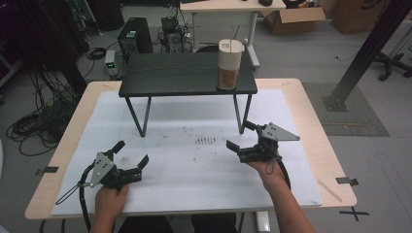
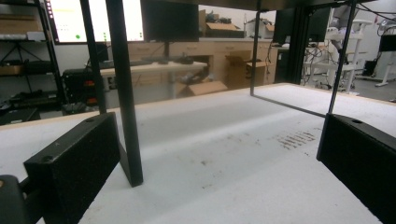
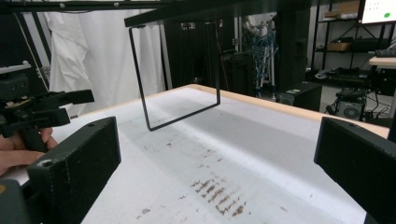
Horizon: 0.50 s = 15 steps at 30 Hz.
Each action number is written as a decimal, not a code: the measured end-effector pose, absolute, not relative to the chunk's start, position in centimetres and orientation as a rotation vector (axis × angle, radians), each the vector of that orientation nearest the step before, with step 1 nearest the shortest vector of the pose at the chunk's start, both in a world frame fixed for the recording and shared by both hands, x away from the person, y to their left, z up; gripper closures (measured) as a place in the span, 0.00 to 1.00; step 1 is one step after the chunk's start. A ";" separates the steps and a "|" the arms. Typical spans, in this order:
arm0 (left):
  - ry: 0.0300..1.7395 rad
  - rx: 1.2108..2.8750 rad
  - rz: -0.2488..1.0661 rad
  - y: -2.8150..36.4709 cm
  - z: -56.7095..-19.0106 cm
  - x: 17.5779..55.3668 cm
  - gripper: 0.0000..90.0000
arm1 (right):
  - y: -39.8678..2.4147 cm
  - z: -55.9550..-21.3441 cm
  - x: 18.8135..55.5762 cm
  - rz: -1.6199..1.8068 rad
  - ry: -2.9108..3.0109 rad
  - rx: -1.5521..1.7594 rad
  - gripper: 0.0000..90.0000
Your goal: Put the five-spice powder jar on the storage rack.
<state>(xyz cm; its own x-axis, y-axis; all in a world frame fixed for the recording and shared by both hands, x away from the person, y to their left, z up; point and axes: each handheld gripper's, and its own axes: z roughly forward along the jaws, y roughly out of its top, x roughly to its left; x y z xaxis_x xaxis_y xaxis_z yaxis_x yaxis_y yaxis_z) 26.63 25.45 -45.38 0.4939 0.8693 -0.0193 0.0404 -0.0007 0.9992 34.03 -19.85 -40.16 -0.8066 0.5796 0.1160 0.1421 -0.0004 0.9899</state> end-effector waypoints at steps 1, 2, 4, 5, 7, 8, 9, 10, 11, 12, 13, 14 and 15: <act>0.851 1.431 0.795 25.5 -45.4 26.6 0.00 | -19.9 -40.4 34.0 1.871 1.954 0.754 0.00; 0.851 1.432 0.795 25.5 -45.4 26.6 0.00 | -19.9 -40.7 34.0 1.872 1.953 0.764 0.00; 0.851 1.432 0.795 25.5 -45.4 26.6 0.00 | -20.0 -41.1 34.0 1.874 1.953 0.777 0.00; 0.851 1.431 0.795 25.5 -45.4 26.6 0.00 | -20.0 -41.3 34.0 1.874 1.951 0.780 0.00; 0.851 1.431 0.794 25.5 -45.4 26.6 0.00 | -20.0 -41.7 34.0 1.872 1.951 0.790 0.00; 0.851 1.431 0.795 25.5 -45.4 26.6 0.00 | -20.1 -41.9 34.0 1.875 1.948 0.795 0.00; 0.851 1.431 0.795 25.5 -45.4 26.6 0.00 | -20.1 -42.0 34.0 1.875 1.948 0.798 0.00; 0.851 1.431 0.795 25.5 -45.4 26.6 0.00 | -20.1 -42.2 34.0 1.876 1.949 0.807 0.00; 0.851 1.431 0.795 25.5 -45.4 26.6 0.00 | -20.1 -42.3 34.0 1.874 1.948 0.810 0.00; 0.851 1.431 0.795 25.5 -45.4 26.6 0.00 | -20.1 -42.5 33.9 1.874 1.945 0.812 0.00; 0.851 1.431 0.795 25.5 -45.4 26.6 0.00 | -20.1 -42.7 33.9 1.878 1.940 0.817 0.00; 0.851 1.431 0.795 25.5 -45.4 26.6 0.00 | -20.1 -42.8 33.9 1.879 1.939 0.821 0.00; 0.851 1.432 0.795 25.5 -45.4 26.6 0.00 | -20.2 -42.9 33.9 1.881 1.936 0.824 0.00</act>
<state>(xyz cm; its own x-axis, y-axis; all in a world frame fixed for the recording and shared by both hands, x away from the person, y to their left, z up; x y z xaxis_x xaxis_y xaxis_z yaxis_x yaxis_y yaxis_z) 26.63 25.45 -45.38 0.4936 0.8695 -0.0191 0.0403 -0.0009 0.9992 33.86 -20.17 -42.95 -0.7831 0.5998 0.1642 0.1816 -0.0321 0.9829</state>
